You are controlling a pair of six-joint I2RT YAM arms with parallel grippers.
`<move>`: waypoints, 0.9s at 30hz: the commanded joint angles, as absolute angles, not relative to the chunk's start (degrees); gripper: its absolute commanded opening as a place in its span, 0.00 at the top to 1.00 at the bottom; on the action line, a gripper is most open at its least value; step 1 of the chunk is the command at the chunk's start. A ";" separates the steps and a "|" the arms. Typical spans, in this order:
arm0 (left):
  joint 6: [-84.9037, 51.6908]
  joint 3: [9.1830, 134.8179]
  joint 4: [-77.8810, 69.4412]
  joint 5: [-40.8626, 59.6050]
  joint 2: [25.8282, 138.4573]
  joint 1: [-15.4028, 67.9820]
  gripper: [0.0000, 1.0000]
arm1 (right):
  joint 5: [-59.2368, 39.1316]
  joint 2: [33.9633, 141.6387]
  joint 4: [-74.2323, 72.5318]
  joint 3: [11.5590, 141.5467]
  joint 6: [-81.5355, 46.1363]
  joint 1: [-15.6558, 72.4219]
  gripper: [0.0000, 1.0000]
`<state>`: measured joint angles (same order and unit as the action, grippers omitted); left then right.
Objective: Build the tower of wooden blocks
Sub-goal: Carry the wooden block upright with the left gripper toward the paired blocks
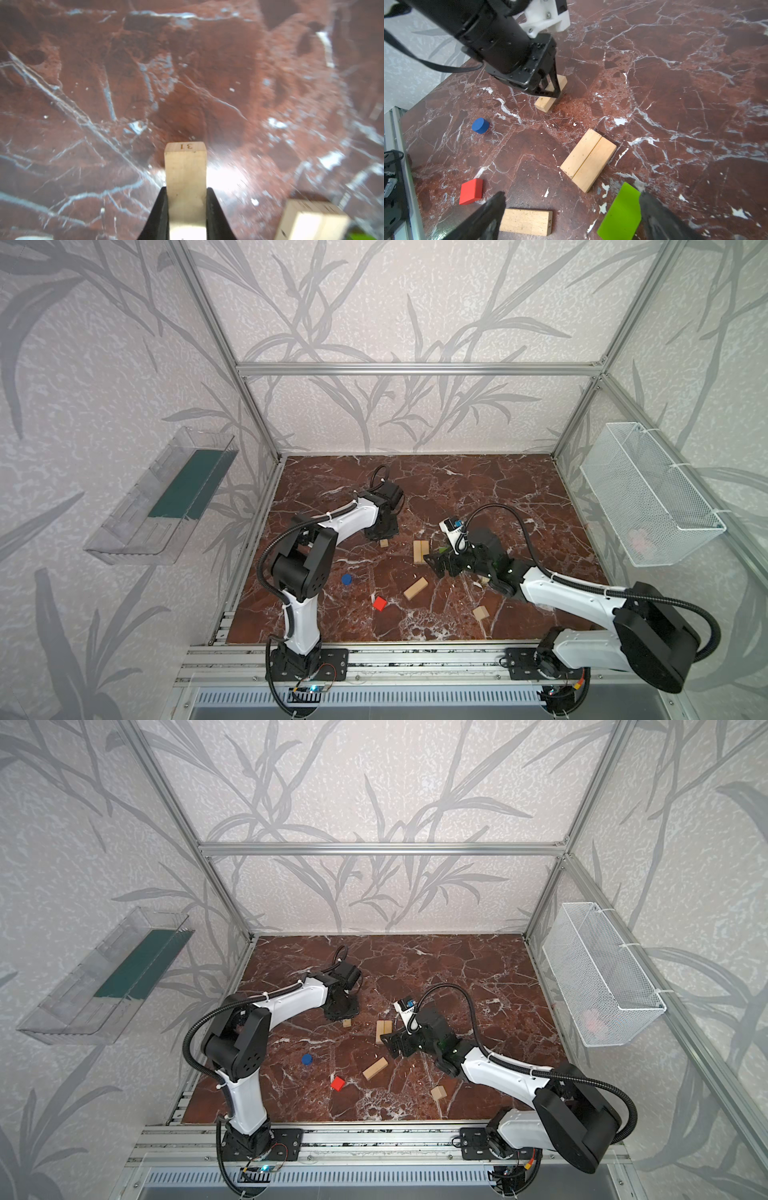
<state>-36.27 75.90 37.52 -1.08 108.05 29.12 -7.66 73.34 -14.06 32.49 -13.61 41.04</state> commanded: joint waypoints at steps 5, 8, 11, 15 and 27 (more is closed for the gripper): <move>-33.26 75.64 40.99 1.47 100.76 33.59 0.88 | -7.27 67.01 -5.04 33.02 -15.28 39.84 0.01; -33.69 75.41 41.39 1.63 99.93 35.42 0.90 | -8.56 66.84 -4.25 32.28 -14.72 39.78 0.01; -35.07 75.22 41.50 1.00 99.47 37.40 0.90 | -10.66 67.86 -6.37 30.98 -14.64 39.80 0.01; -37.40 75.08 41.03 -0.32 99.40 39.91 0.91 | -12.10 69.06 -11.23 28.53 -13.13 39.73 0.01; -41.42 77.32 40.25 -2.82 103.91 43.84 0.92 | -12.45 66.98 -15.99 25.94 -12.29 39.80 0.01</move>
<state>-39.20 75.88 39.13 -0.14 102.87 43.31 -12.10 68.66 -13.28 27.20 -13.23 39.99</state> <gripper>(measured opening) 0.204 0.991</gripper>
